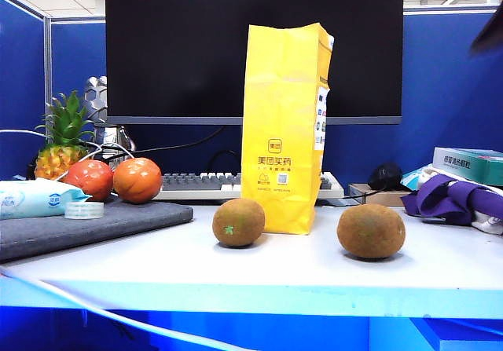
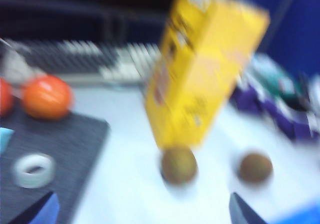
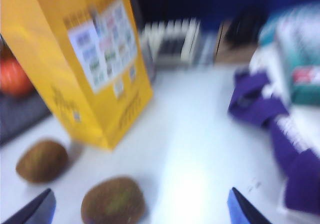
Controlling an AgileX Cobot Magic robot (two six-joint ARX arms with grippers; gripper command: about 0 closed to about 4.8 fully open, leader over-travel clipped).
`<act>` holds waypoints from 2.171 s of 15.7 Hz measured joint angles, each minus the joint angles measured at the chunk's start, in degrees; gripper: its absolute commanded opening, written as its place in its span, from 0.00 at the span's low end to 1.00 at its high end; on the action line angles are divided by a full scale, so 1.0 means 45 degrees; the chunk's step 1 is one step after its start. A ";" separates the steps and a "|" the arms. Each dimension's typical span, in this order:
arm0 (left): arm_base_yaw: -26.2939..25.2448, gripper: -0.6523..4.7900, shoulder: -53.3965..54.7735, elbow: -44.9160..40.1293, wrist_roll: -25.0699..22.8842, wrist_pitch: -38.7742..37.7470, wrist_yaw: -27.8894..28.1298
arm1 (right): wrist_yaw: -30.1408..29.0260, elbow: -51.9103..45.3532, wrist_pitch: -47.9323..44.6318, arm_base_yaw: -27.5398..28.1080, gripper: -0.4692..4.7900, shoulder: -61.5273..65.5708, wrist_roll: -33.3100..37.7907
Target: Pick up the kiwifruit and throw it into the yellow paper bag.
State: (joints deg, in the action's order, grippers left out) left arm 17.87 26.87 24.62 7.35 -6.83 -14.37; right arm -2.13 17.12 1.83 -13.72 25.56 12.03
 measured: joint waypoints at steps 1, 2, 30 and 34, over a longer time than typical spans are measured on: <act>0.0000 1.00 0.0743 0.0481 -0.0505 -0.0160 -0.0476 | -0.0267 0.0486 0.0024 0.0000 1.00 0.1069 -0.0015; 0.0000 1.00 0.1477 0.0991 -0.1127 -0.0287 -0.1049 | -0.0641 0.0884 -0.0019 0.0000 1.00 0.2055 -0.0019; 0.4124 1.00 0.4702 0.3351 -0.2574 -0.2769 -0.1477 | -0.4391 0.5425 0.0083 -0.0141 0.42 1.3721 -0.1996; 0.4124 1.00 0.4702 0.3351 -0.2574 -0.2769 -0.1457 | -0.4371 0.5634 0.0063 -0.0121 0.42 1.3580 -0.1996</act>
State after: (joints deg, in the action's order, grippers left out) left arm 36.42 48.03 39.70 -4.23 -19.29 -20.93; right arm -21.80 42.48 2.11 -14.26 86.67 3.05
